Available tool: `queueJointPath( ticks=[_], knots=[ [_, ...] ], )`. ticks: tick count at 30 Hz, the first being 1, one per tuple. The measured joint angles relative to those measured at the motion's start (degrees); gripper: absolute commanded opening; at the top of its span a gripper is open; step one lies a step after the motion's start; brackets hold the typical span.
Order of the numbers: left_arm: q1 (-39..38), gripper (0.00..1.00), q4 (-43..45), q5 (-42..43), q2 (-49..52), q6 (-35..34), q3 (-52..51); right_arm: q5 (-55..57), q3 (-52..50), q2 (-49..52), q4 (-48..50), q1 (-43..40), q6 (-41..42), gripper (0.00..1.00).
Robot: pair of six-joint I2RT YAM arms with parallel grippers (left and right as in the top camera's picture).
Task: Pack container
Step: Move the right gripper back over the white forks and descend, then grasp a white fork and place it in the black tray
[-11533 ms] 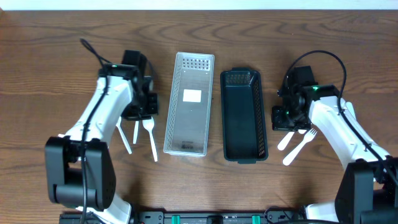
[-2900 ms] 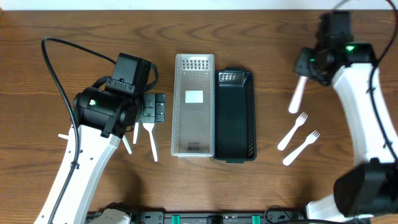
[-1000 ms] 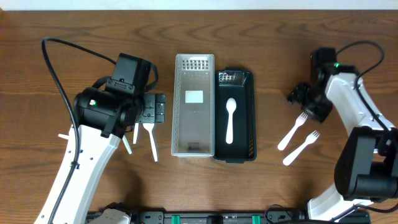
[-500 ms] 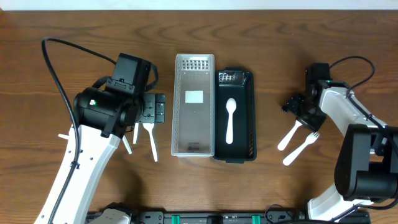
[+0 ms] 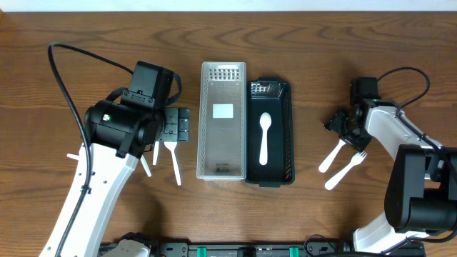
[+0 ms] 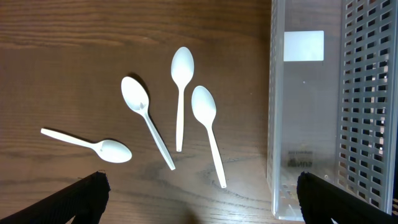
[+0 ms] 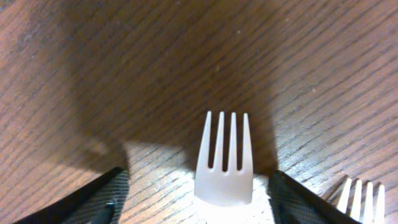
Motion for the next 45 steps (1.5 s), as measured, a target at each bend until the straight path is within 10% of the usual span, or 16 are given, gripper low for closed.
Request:
queueJointPath(
  ticks=[27,45],
  knots=[
    [0.0,0.98,-0.02,0.0,0.0,0.0,0.0,-0.55,0.7,-0.17,-1.66,0.24,-1.77,0.13],
    [0.0,0.98,0.0,0.0,0.0,0.0,0.0,-1.36,28.04,-9.88,-16.37,27.78,-4.72,0.17]
  ],
)
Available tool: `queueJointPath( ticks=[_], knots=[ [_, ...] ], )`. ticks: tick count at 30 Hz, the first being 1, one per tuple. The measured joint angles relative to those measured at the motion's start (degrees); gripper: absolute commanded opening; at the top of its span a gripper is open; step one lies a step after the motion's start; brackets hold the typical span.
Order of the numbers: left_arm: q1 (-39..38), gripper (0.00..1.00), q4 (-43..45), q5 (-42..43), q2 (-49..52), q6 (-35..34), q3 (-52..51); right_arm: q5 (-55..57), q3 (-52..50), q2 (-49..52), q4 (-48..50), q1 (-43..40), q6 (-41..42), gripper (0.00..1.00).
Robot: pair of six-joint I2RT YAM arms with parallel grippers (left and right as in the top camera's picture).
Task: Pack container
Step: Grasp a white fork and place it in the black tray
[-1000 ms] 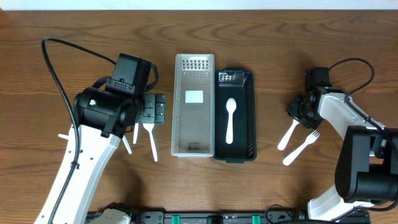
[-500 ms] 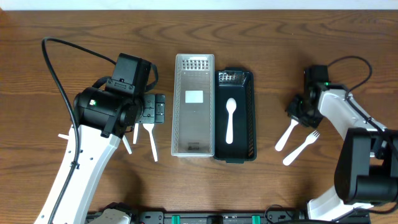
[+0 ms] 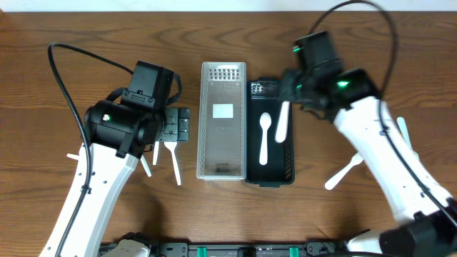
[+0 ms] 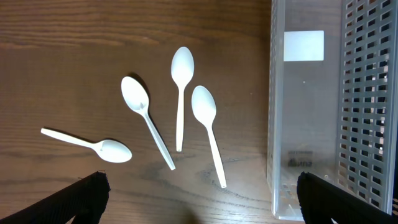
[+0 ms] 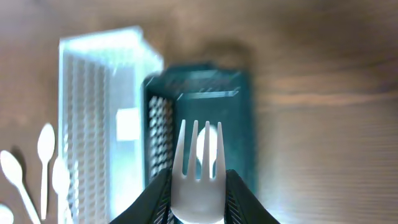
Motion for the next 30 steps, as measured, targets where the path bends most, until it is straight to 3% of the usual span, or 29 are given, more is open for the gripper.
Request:
queueJointPath(
  ticks=[9,11,14,23,28,30],
  knots=[
    [0.0,0.98,-0.02,0.0,0.0,0.0,0.0,-0.22,-0.57,14.29,-1.29,6.29,0.42,0.21],
    [0.0,0.98,-0.02,0.0,0.0,0.0,0.0,-0.26,-0.81,16.31,-1.42,6.58,0.52,0.31],
    [0.0,0.98,-0.02,0.0,0.0,0.0,0.0,-0.31,-0.87,17.44,-1.38,6.56,1.01,0.54],
    [0.0,0.98,-0.02,0.0,0.0,0.0,0.0,-0.15,0.98,17.05,-4.72,5.18,0.76,0.57],
    [0.0,0.98,-0.04,0.02,0.0,0.0,0.0,2.14,6.8,11.87,-10.01,-1.05,1.9,0.59],
    [0.0,0.98,-0.04,0.0,0.0,0.0,0.0,2.82,7.98,7.67,-11.56,-4.98,3.58,0.64]
  ],
)
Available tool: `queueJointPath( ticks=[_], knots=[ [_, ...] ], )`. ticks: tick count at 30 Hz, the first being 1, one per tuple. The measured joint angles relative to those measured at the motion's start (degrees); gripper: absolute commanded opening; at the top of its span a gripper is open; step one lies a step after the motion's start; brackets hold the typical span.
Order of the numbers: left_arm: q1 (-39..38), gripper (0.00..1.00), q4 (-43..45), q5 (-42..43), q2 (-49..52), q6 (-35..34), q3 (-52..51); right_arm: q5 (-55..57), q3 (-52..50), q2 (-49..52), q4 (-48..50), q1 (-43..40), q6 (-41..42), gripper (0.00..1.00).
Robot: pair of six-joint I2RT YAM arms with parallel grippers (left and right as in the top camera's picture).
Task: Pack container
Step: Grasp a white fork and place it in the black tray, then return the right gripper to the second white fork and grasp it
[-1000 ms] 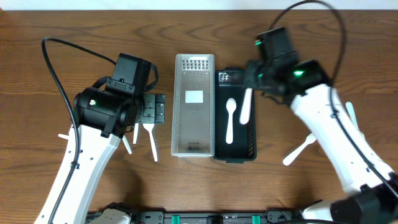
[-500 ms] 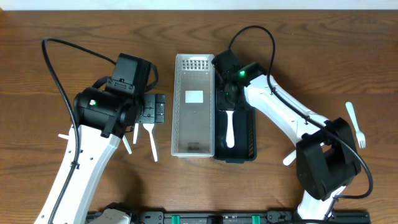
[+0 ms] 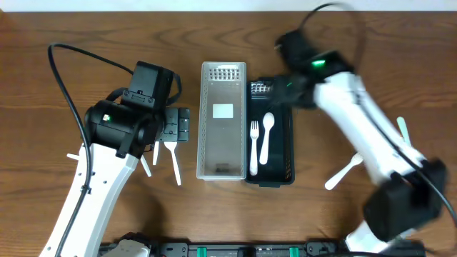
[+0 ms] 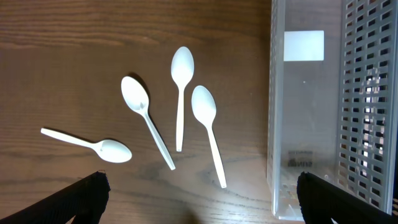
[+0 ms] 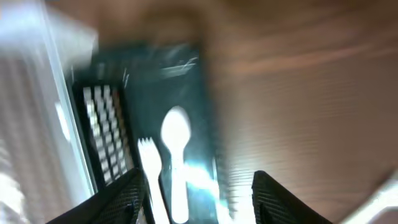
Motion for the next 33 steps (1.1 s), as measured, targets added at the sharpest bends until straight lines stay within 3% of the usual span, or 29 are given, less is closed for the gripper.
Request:
queueJointPath(
  ticks=[5,12,22,33],
  knots=[
    [0.0,0.98,0.02,0.0,0.0,0.0,0.0,2.01,1.07,-10.62,-7.85,-15.63,5.79,0.81],
    [0.0,0.98,0.04,0.0,0.0,0.0,0.0,2.45,-7.13,-10.91,-8.48,-27.32,5.75,0.84],
    [0.0,0.98,0.04,-0.11,0.0,0.0,-0.02,1.53,-32.96,-9.22,8.24,-29.07,4.72,0.88],
    [0.0,0.98,0.02,-0.17,0.0,0.0,-0.02,1.36,-43.98,-9.22,20.87,-29.07,3.39,0.89]
  ],
)
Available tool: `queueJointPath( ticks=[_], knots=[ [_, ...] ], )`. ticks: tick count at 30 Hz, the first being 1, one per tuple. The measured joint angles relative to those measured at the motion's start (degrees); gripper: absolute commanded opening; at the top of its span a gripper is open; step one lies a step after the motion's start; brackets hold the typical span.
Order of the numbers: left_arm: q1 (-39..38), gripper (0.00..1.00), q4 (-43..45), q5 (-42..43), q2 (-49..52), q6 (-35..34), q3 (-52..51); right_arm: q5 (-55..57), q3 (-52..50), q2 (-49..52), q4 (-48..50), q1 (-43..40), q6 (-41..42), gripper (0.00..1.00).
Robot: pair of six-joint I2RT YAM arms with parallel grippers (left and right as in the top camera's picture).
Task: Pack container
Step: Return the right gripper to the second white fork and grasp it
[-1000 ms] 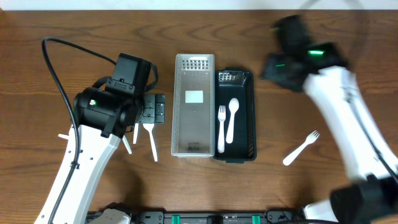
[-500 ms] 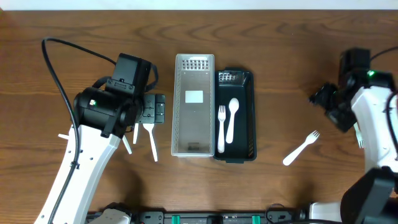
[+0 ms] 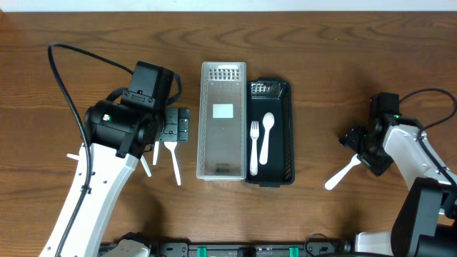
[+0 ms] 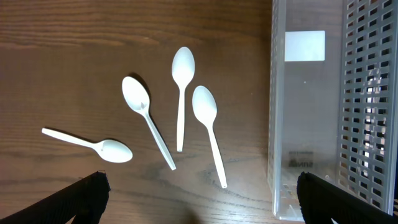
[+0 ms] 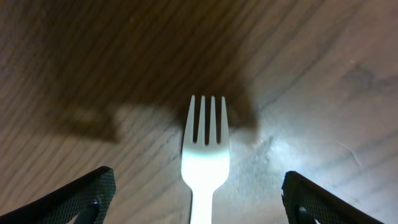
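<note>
The black container (image 3: pixel 286 135) holds a white spoon (image 3: pixel 265 135) and a white fork (image 3: pixel 253 146) side by side. One more white fork (image 5: pixel 206 140) lies on the table at the right, where its handle (image 3: pixel 341 173) pokes out from under the arm. My right gripper (image 5: pixel 202 202) stands open low over that fork, one finger on each side of the handle and neither touching it. From above, the right gripper (image 3: pixel 362 145) is well right of the container. My left gripper (image 4: pixel 199 199) hangs open above several white spoons (image 4: pixel 180 99).
A clear perforated container (image 3: pixel 222 120) stands against the black one's left side, seen too as a clear container wall (image 4: pixel 273 112) in the left wrist view. The spoons (image 3: pixel 173 163) lie left of it. A black cable (image 3: pixel 68 78) loops over the table's left part.
My right gripper was open above the black container with the fork lying in it. Now it is at the table's right side, open around the other fork. The left arm has not moved.
My right gripper stood open around a fork at the right, with a second one beside it. Then it held that fork over the black container. Then the fork lay beside the spoon and the gripper was open. Now it stands open over the second fork.
</note>
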Motion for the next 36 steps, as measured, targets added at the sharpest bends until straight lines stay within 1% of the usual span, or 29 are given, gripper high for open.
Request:
queueJointPath(
  ticks=[9,21,25,26,29,30,36],
  knots=[
    [0.0,0.98,0.0,0.0,0.0,0.0,0.0,0.0,-2.71,0.0,4.7,-0.02,-0.07,0.89],
    [0.0,0.98,0.02,0.02,0.0,0.0,0.0,-0.07,-3.06,2.29,6.38,-0.02,-0.09,0.9],
    [0.0,0.98,0.0,0.0,0.0,0.0,0.0,-0.39,-2.93,2.75,6.99,-0.02,-0.11,0.88],
    [0.0,0.98,0.0,0.0,0.0,0.0,0.0,-0.46,-2.78,2.91,6.99,-0.02,-0.17,0.84],
    [0.0,0.98,0.0,0.02,0.0,0.0,0.0,-0.37,-2.25,3.37,7.23,0.0,-0.61,0.63],
    [0.0,0.98,0.0,0.0,0.0,0.0,0.0,-0.24,-2.14,3.52,7.43,-0.02,-0.57,0.57],
    [0.0,0.98,0.0,0.0,0.0,0.0,0.0,0.0,-2.01,3.63,7.63,-0.02,-0.83,0.38]
  ],
)
